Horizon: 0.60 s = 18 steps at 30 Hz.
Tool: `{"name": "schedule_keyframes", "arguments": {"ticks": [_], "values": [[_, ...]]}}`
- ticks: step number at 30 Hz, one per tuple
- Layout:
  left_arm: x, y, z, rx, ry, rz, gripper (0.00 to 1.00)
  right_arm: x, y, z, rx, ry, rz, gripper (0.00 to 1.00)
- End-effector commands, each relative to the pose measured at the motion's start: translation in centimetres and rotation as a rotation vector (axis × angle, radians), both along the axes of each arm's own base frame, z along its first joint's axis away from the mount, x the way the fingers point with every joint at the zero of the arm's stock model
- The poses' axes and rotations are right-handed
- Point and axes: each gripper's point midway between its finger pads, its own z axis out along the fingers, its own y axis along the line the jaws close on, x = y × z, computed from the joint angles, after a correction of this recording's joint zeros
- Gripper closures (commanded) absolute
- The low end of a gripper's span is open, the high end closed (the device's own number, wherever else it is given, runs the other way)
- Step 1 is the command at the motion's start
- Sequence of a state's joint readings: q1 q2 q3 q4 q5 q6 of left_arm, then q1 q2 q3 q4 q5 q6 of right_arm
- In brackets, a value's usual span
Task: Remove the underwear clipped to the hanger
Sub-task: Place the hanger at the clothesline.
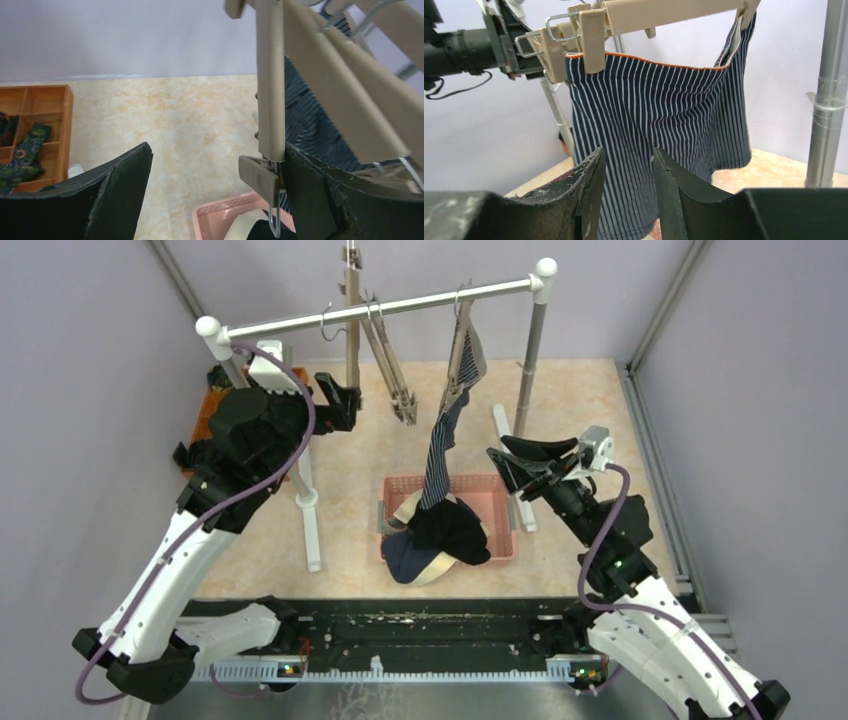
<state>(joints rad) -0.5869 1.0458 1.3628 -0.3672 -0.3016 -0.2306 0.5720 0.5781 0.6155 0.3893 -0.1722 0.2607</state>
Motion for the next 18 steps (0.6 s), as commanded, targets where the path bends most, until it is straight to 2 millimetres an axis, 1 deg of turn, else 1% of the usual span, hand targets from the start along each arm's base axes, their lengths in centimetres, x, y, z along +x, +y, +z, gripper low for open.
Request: {"name": "schedule_keyframes", "arguments": {"ticks": [1,4,7,9,13,15,18], "values": [[-2.0,-1.6,2.9,-0.006,-0.083,-0.152,0.0,0.6,0.3,0.3,-0.003,-0.024,-0.006,0.6],[-2.9,-1.5,4.4,-0.017,-0.135,-0.177,0.0,0.8,1.0,0.1,-0.01,-0.021,0.022,0.6],[-3.6,-0.6,6.1,-0.045,-0.205,-0.154,0.0,0.9,1.6,-0.2,-0.017,-0.012,0.05,0.6],[-4.0,0.1,6.9,-0.06,-0.24,-0.131,0.0,0.8,1.8,-0.4,-0.015,-0.011,0.062,0.61],[-3.9,1.6,7.3,-0.076,-0.281,-0.057,0.0,0.8,2.0,-0.6,-0.02,-0.008,0.074,0.61],[-4.2,1.5,7.6,-0.09,-0.303,-0.068,0.0,0.7,2.3,-0.7,-0.032,-0.008,0.087,0.61],[-4.3,1.1,7.3,-0.081,-0.273,-0.097,0.0,1.2,2.6,-1.5,-0.076,0.02,0.086,0.61]]}}
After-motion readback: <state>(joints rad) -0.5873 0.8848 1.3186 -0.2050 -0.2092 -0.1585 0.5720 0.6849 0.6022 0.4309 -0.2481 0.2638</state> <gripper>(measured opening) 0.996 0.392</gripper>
